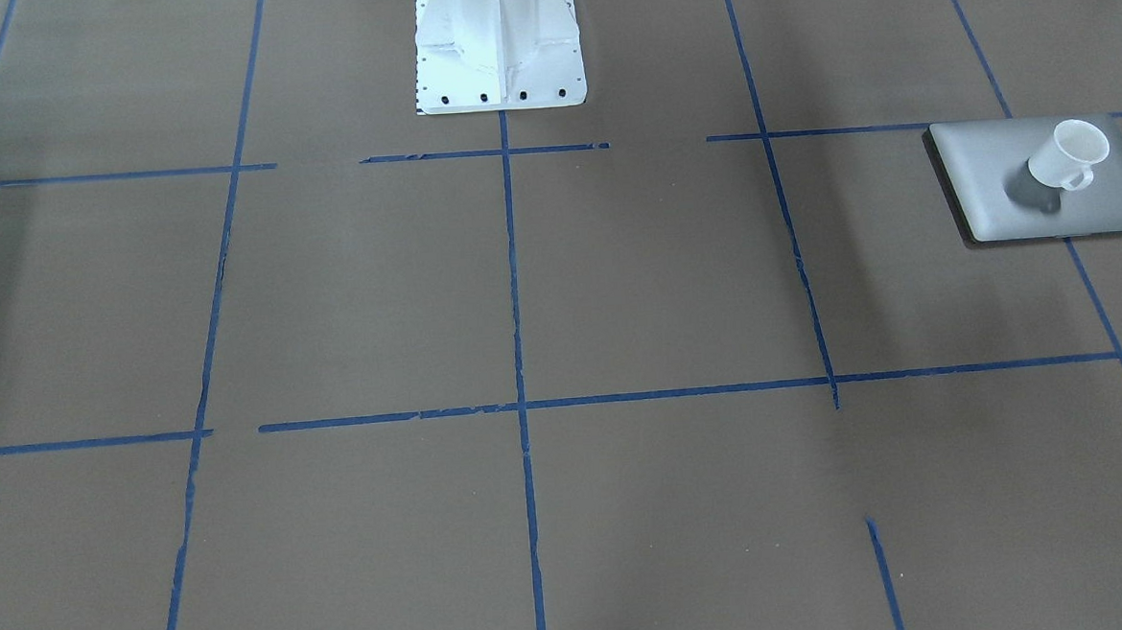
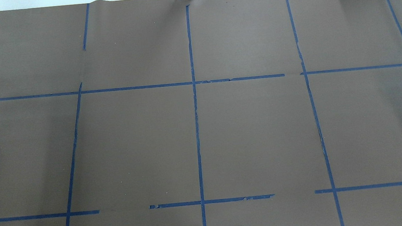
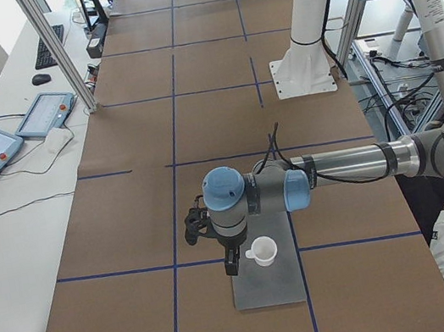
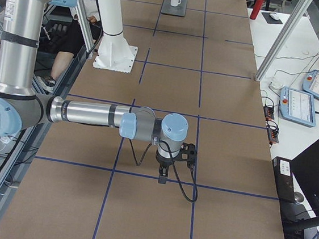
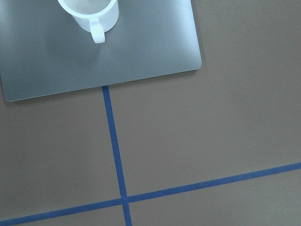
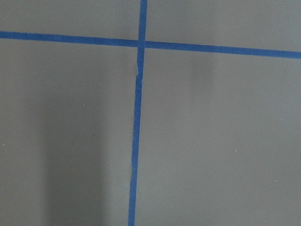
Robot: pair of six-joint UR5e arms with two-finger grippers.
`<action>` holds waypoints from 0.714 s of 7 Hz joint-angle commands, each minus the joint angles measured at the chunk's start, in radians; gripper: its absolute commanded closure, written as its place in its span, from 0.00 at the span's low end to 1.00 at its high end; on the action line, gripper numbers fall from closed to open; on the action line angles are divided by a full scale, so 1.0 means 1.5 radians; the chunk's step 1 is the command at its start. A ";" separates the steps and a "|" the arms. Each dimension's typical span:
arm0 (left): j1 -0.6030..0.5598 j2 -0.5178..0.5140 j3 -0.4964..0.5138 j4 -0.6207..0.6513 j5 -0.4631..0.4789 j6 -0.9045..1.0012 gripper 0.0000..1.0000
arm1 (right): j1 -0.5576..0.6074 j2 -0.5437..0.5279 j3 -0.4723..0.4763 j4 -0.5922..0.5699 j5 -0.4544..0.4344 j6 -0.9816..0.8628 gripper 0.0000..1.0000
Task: Place cup on laptop
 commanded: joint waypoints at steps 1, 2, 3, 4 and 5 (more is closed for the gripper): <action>0.000 -0.001 -0.005 0.000 -0.002 0.000 0.00 | 0.000 0.000 0.000 0.000 0.001 0.000 0.00; 0.000 -0.002 -0.005 -0.002 -0.005 0.001 0.00 | 0.000 0.000 0.000 0.000 0.001 0.000 0.00; 0.001 -0.002 -0.005 -0.001 -0.005 -0.001 0.00 | 0.000 0.000 0.000 0.000 0.001 0.000 0.00; 0.001 -0.002 -0.005 -0.001 -0.005 -0.004 0.00 | 0.000 0.000 0.000 0.000 0.001 0.000 0.00; 0.001 -0.002 -0.005 -0.001 -0.005 -0.005 0.00 | 0.000 0.000 0.000 0.000 0.001 0.000 0.00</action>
